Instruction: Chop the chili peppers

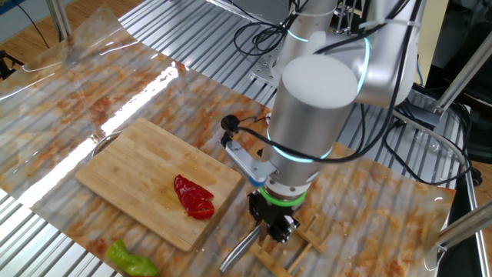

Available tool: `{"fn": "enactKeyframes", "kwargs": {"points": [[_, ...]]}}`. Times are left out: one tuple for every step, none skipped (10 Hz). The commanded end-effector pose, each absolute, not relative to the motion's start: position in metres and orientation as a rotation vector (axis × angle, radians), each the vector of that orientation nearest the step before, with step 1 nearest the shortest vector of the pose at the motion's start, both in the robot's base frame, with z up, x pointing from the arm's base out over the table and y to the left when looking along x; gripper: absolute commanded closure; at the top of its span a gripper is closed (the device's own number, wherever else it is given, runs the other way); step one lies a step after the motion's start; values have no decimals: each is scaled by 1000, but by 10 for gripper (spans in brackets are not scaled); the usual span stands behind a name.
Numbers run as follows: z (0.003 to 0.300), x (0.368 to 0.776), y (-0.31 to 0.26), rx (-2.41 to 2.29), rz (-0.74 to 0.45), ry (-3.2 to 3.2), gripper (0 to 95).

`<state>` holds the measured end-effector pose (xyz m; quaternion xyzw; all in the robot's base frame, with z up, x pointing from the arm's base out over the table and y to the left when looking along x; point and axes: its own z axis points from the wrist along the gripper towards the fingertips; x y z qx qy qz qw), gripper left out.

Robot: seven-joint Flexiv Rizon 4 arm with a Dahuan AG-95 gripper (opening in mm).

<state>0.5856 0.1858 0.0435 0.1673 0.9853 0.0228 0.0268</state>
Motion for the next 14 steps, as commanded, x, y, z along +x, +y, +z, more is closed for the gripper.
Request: {"fn": "enactKeyframes", "kwargs": {"points": [[50, 583, 184, 525, 81, 3052, 570], [56, 581, 182, 535, 106, 3057, 570], [61, 579, 181, 537, 107, 3062, 570], [65, 579, 181, 544, 109, 3063, 570], [73, 579, 181, 551, 108, 3065, 570], [77, 579, 182, 554, 104, 3067, 570], [82, 580, 182, 555, 100, 3067, 570], [90, 579, 179, 544, 96, 3072, 570], [101, 578, 172, 518, 101, 3092, 570], [108, 577, 167, 504, 104, 3104, 570], [117, 575, 159, 465, 104, 3124, 570], [123, 574, 154, 414, 100, 3136, 570], [130, 572, 145, 300, 79, 3147, 760], [133, 572, 138, 282, 92, 3149, 760]]}}
